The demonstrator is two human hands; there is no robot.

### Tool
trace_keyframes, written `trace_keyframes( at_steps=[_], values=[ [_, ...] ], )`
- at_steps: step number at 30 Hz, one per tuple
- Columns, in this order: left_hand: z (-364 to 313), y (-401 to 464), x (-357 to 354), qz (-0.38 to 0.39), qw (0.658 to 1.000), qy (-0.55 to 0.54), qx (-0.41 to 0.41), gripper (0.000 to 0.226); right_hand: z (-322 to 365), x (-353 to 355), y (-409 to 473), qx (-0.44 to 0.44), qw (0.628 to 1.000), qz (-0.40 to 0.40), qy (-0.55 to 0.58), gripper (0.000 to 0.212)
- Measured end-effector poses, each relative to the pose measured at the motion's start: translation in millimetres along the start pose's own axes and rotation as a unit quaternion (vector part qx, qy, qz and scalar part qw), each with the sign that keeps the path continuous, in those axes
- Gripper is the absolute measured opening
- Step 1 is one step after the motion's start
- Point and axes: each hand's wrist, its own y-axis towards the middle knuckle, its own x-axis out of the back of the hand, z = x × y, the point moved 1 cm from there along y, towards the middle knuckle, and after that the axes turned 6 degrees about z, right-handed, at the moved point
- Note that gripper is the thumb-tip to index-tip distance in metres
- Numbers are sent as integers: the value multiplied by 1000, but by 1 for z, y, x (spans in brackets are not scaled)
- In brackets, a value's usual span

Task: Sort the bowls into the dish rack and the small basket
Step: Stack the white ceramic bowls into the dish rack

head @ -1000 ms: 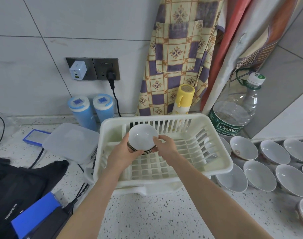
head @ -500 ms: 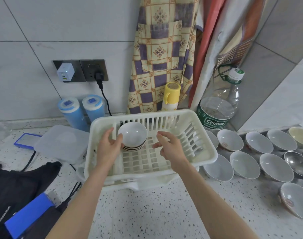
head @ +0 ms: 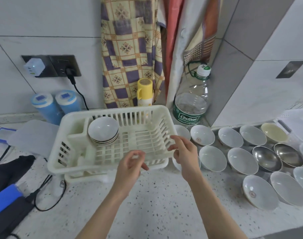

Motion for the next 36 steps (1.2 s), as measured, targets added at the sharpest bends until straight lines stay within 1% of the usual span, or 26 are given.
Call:
trace_keyframes(
  at_steps=[2, 4, 7, 9, 11, 14, 18, 22, 28, 33, 36],
  values=[
    [16, 0, -31, 15, 999, 8, 52, 8, -6, 34, -2, -20, 999, -34, 1, 14],
    [34, 1, -61, 24, 992, 12, 123, 13, -18, 68, -5, -50, 997, -64, 6, 14],
    [56, 6, -99, 31, 965, 24, 259, 20, -42, 115, -10, -121, 989, -77, 24, 17],
    [66, 9, -119, 29, 939, -45, 340, 26, -57, 142, -13, -198, 977, -66, 46, 23],
    [73, 14, -136, 15, 917, -129, 376, 32, -68, 163, -14, -267, 961, -47, 58, 29],
    [82, 21, -155, -13, 907, -169, 385, 32, -77, 188, -10, -329, 942, -36, 51, 34],
    [89, 33, -172, -54, 914, -170, 365, 28, -82, 208, -1, -350, 935, -48, 19, 36],
    [94, 39, -181, -68, 926, -154, 338, 22, -84, 215, 9, -322, 945, -61, 17, 30],
    [98, 45, -190, -80, 929, -186, 309, 8, -84, 214, 22, -295, 954, -46, 15, 20],
    [96, 45, -191, -92, 933, -187, 294, 15, -82, 212, 24, -277, 959, -65, -5, 12],
    [95, 37, -187, -88, 939, -154, 296, 23, -80, 216, 25, -277, 957, -91, 3, 11]
  ],
)
